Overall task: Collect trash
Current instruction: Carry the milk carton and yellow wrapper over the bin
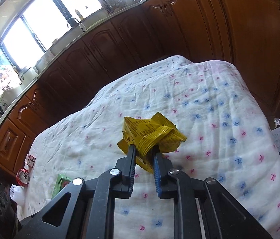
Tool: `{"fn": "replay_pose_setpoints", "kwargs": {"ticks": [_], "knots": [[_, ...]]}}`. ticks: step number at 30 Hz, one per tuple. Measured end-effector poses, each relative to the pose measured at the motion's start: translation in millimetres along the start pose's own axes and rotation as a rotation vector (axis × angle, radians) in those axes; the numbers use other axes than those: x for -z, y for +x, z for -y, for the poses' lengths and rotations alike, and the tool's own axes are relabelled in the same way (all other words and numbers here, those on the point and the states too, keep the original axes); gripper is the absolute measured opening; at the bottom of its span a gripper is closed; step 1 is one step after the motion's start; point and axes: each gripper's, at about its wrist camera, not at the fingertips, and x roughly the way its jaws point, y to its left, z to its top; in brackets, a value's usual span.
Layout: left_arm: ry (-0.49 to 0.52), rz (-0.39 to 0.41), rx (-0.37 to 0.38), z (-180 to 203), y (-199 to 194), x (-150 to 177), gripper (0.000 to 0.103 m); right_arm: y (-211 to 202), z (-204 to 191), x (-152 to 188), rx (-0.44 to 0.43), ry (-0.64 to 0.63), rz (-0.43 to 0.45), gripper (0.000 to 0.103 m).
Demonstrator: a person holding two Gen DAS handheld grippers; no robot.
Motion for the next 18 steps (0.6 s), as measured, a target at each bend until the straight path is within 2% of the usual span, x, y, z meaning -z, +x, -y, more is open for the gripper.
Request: {"fn": "replay_pose_setpoints", "kwargs": {"ticks": [8,18], "knots": [[0.075,0.040,0.006,14,-17,3,0.030,-46,3,18,-0.025,-0.028,0.033,0.011],[0.170,0.012,0.060,51,-34,20,0.030,-116,26,77,-0.029,0.001,0.065,0.011]]}}
